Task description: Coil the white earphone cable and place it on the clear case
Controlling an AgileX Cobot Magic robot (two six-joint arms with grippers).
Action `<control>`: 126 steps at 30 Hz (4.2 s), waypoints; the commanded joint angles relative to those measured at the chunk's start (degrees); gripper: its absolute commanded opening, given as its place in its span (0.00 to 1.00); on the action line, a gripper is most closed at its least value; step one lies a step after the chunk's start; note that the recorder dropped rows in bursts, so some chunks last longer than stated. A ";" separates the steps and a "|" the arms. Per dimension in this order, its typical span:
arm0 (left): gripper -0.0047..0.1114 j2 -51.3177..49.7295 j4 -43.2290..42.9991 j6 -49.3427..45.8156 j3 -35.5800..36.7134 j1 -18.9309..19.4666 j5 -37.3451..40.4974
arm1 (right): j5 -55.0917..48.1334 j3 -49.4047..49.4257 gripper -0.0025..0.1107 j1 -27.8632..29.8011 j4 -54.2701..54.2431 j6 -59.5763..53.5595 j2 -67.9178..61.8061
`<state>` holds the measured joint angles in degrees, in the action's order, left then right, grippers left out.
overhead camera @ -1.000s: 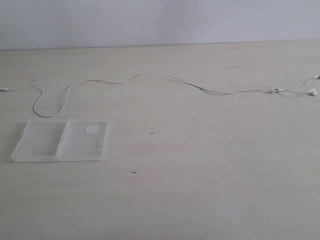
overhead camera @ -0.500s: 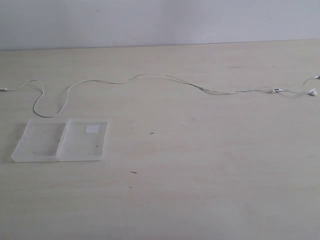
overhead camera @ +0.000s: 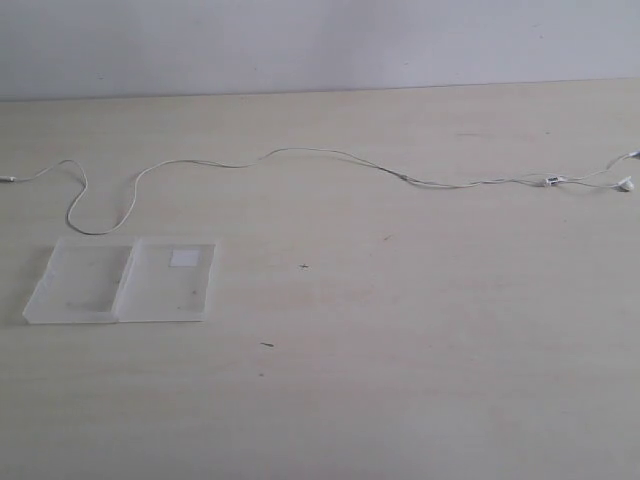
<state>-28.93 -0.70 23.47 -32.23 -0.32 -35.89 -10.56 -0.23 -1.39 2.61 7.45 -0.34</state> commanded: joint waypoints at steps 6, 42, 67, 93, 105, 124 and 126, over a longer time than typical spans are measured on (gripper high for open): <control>0.04 -47.97 -52.59 24.68 -34.32 -1.57 18.72 | 0.88 0.23 0.02 0.06 0.22 -0.29 0.34; 0.04 -99.58 -3.36 -78.08 -89.15 -14.53 102.01 | 1.27 0.23 0.02 0.06 0.09 3.79 0.34; 0.37 -115.67 3.26 -82.01 -99.87 -16.45 90.82 | 1.27 0.23 0.02 0.06 -4.53 3.79 0.34; 0.53 -121.33 4.37 -81.55 -99.87 -16.45 84.41 | 1.27 0.23 0.02 0.06 -4.68 3.79 0.34; 0.47 -123.26 3.97 -81.55 -99.87 -16.45 83.39 | 1.27 0.23 0.02 0.06 -4.68 3.79 0.34; 0.04 -108.73 3.76 -66.41 -99.87 -16.22 91.36 | 1.27 0.23 0.02 0.06 -4.68 3.79 0.34; 0.04 -104.80 3.87 -64.16 -99.87 -16.22 92.69 | 1.29 0.23 0.02 0.06 -4.68 3.79 0.34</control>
<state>-137.39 3.23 -43.09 -131.95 -16.74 55.21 -9.90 -0.23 -1.39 -2.06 11.33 -0.34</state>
